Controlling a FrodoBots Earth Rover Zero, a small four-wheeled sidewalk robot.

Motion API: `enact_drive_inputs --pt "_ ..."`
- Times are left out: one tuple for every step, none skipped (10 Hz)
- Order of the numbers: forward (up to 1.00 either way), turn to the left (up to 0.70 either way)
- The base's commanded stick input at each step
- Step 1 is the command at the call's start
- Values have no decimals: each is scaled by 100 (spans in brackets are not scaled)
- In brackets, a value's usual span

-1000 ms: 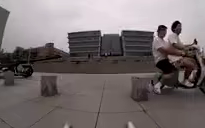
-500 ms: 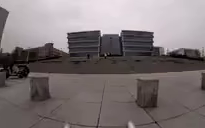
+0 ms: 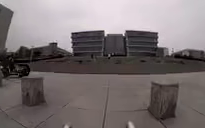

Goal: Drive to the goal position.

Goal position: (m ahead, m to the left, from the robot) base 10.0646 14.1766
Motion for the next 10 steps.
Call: enact_drive_inputs --pt "70 1" --pt "70 1" --pt "70 1" --pt "70 1" --pt "70 1" --pt "70 1" --pt "70 1" --pt "70 1" --pt "70 1" --pt "70 1"
